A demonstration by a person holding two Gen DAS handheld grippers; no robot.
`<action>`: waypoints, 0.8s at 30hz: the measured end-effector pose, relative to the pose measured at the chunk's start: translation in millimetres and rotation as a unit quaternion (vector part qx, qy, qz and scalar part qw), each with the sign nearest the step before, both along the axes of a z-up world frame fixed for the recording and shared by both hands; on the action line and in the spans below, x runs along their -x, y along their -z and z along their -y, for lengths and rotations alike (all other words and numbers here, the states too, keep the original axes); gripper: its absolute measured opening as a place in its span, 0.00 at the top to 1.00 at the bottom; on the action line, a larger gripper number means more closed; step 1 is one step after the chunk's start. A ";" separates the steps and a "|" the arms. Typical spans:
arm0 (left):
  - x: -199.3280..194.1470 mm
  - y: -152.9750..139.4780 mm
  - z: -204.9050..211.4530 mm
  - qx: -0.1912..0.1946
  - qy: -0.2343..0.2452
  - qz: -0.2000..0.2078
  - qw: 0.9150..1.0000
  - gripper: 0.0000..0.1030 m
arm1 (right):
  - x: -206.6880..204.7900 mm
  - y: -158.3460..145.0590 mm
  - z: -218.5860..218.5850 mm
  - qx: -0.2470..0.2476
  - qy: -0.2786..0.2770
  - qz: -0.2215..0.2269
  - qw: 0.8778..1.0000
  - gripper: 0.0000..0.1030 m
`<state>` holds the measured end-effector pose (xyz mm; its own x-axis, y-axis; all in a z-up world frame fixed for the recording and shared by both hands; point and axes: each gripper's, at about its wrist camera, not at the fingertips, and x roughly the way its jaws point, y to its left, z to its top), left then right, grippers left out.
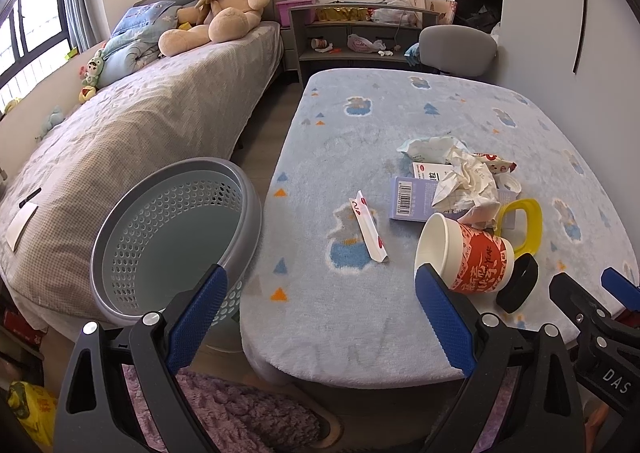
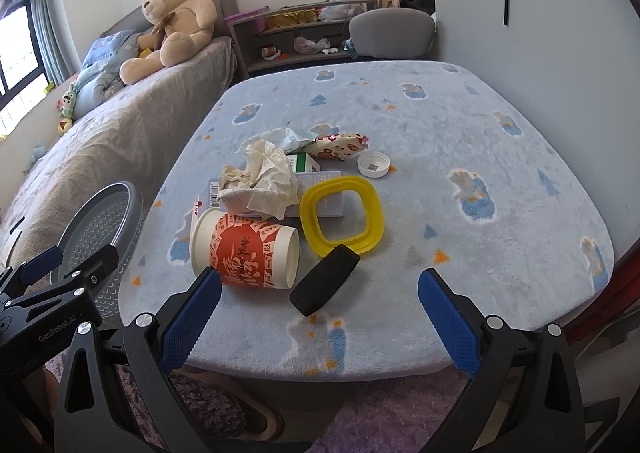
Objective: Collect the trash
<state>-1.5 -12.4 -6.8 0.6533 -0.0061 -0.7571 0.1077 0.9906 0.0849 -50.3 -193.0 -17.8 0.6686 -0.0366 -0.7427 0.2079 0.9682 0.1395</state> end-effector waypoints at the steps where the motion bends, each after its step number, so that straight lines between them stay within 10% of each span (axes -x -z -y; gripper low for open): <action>1: -2.6 2.3 -0.2 0.002 0.001 -0.003 1.000 0.12 | 0.7 2.8 3.4 -0.002 0.003 -0.004 1.000 0.06; 24: -23.4 34.3 6.8 0.021 0.015 -0.033 0.999 0.12 | -39.9 62.7 30.7 -0.054 0.028 -0.074 0.995 0.25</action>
<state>22.0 -19.2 -41.1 0.6006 -0.0573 -0.7975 0.1413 0.9893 0.0353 -10.4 -223.7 -80.5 0.5510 0.0157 -0.8344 0.2865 0.9355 0.2067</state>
